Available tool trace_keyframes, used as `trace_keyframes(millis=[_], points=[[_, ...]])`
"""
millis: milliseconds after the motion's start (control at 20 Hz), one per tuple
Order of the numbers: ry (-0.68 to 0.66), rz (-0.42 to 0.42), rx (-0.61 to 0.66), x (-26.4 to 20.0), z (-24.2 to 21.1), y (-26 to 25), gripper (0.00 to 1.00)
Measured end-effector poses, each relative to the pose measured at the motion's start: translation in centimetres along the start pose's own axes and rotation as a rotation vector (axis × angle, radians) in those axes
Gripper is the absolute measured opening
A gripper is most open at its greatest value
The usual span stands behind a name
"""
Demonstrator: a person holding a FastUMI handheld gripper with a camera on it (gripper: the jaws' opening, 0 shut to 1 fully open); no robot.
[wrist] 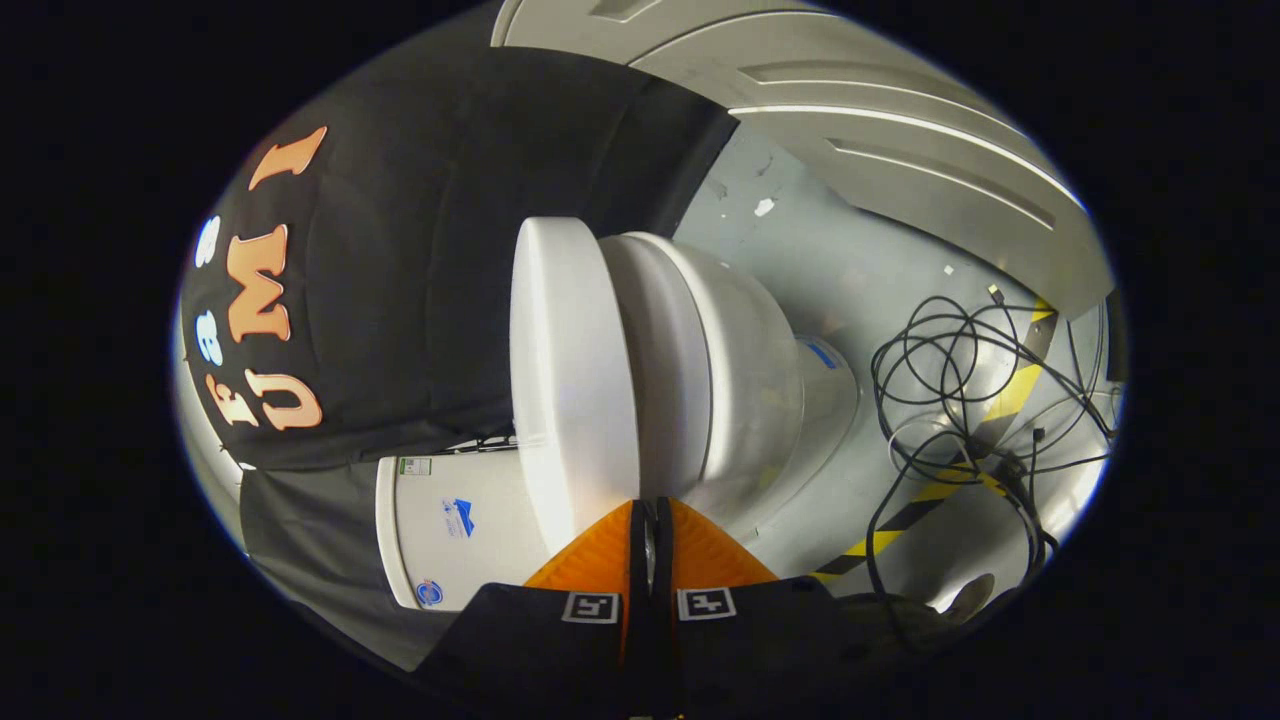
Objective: Open the toilet lid.
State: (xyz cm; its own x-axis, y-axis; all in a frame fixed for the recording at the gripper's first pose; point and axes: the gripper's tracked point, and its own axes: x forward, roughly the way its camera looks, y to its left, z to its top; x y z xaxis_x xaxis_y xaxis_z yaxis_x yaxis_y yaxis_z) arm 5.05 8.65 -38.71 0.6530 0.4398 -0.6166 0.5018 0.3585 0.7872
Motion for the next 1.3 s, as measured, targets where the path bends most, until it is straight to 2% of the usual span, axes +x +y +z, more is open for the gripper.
trace_keyframes(millis=[150,350,500,950,1300], points=[[-0.059,-0.073,-0.159,0.5,0.5,0.8,0.08],[-0.103,-0.04,-0.2,-0.9,0.7,4.0,0.08],[-0.132,-0.05,-0.266,-1.8,0.8,5.5,0.08],[-0.245,-0.058,-0.569,-4.4,-0.5,12.7,0.08],[-0.323,-0.104,-0.78,-5.2,-1.7,16.5,0.08]])
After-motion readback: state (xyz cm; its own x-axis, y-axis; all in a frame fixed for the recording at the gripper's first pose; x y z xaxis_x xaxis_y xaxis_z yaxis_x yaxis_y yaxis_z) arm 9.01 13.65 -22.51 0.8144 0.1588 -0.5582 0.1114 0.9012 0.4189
